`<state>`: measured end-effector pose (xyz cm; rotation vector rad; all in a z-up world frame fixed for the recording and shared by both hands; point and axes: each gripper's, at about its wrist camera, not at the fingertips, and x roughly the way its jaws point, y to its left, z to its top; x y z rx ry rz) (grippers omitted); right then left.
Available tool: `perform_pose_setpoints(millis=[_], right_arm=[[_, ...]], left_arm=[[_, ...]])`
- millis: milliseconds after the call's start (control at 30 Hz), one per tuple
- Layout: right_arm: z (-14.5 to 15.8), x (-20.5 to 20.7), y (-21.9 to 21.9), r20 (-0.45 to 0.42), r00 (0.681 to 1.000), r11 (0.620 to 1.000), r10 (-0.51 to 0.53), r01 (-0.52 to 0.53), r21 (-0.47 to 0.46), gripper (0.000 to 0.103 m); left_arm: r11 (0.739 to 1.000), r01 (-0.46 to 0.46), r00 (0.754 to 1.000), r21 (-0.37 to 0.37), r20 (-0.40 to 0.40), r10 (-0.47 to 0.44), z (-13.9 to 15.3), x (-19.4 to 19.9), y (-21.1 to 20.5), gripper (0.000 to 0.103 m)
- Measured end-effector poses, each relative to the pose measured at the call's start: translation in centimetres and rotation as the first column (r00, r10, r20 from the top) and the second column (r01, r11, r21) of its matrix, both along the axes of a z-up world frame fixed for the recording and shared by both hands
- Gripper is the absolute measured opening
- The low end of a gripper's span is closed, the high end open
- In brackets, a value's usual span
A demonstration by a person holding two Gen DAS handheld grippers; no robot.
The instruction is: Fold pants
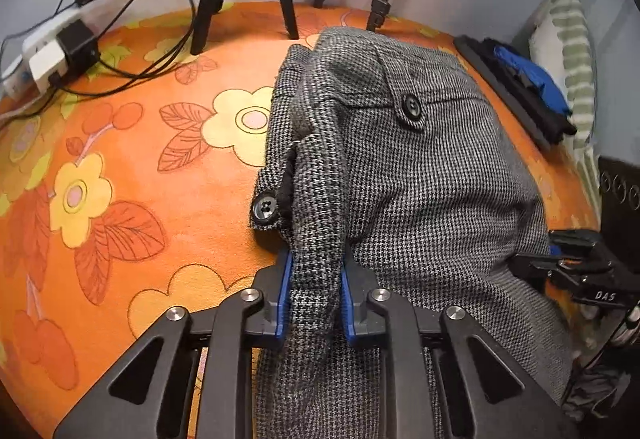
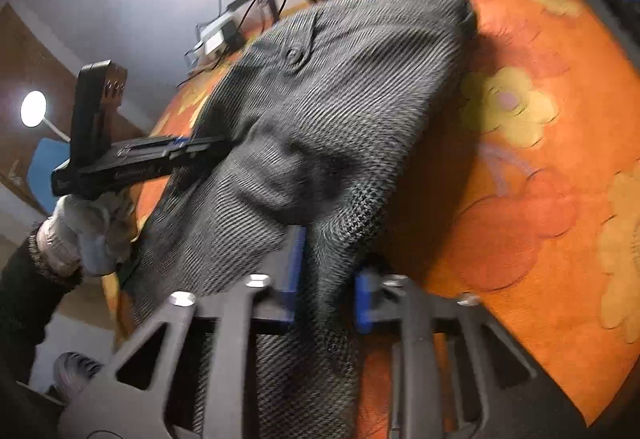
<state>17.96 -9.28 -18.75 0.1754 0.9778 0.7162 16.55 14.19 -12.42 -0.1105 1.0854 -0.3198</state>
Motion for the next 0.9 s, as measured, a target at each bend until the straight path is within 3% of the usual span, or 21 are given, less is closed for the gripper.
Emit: perform_pose_setpoints(millis=[200,267,333,400,500,633,767,900], right_arm=[[0.5,0.1,0.0,-0.017,1.000,1.000,0.011,-0.011,-0.001,0.022],[1.4,0.6,-0.8,-0.028,1.000,1.000,-0.003,0.003,0.024,0.031],[2.6,1.1,-1.8,0.006,0.999,0.998,-0.032,0.032,0.049,0.054],[3.9,2.0,-3.0,0.027,0.998,0.995,-0.064,0.062,0.074,0.061],[5.1,4.1,-3.7,0.046,0.994,0.994,-0.100,0.098,0.046,0.061],[5.3,7.4,-3.7,0.047,0.992,0.992,-0.121,0.120,0.025,0.069],[4.5,10.4,-3.3,0.007,0.991,0.990,-0.135,0.134,0.039,0.069],[3.4,12.9,-3.9,-0.055,0.986,0.984,-0.157,0.161,0.071,0.069]], left_arm=[[0.999,0.005,1.000,0.033,0.018,-0.006,0.1,-0.4,-0.5,0.018],[0.998,0.012,1.000,0.054,0.023,-0.013,0.3,-0.5,-0.6,0.020],[0.999,0.010,1.000,0.051,0.016,-0.011,0.4,-0.5,-0.4,0.021],[0.999,0.006,1.000,0.046,0.010,-0.006,0.7,-0.5,0.0,0.025],[1.000,-0.013,1.000,0.026,-0.022,0.013,1.3,0.1,0.9,0.035],[0.997,-0.060,0.998,-0.049,-0.026,0.059,3.2,2.1,1.9,0.037],[0.987,-0.080,0.996,-0.141,-0.041,0.075,4.4,5.4,1.7,0.064],[0.968,-0.124,0.991,-0.217,-0.078,0.109,3.8,9.1,1.1,0.064]])
